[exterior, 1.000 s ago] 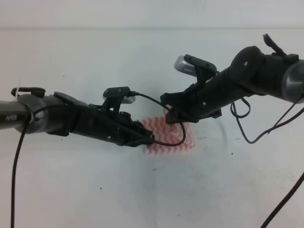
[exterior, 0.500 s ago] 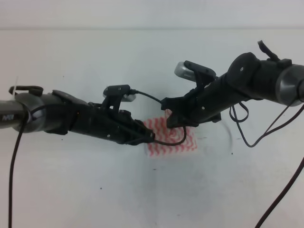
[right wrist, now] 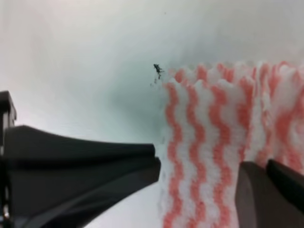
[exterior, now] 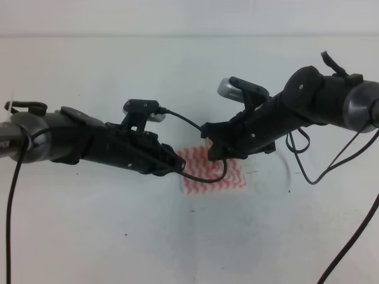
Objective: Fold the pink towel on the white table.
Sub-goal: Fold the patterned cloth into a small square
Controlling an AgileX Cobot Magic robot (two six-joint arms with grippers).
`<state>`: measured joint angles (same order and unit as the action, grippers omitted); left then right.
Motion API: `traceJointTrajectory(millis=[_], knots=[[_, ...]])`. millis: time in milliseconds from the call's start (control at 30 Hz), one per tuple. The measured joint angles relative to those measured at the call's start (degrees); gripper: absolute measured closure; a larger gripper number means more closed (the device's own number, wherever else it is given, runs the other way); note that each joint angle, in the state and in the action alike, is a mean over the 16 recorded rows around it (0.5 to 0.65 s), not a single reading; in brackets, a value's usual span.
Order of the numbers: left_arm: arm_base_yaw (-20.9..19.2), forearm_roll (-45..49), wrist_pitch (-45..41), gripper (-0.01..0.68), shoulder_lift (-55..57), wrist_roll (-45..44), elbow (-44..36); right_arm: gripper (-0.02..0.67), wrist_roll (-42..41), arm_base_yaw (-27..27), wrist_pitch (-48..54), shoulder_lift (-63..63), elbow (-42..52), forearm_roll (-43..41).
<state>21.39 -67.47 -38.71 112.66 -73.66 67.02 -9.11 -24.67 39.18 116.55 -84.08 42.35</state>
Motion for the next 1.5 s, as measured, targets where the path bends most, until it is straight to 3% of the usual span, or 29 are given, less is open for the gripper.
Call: traceJointTrajectory(millis=[1500], knots=[[-0.1,-6.5,-2.5,0.678,5.0,-5.5,0.1,0.666,0.4,-1.9,2.8,0.3,-4.5,-0.3]])
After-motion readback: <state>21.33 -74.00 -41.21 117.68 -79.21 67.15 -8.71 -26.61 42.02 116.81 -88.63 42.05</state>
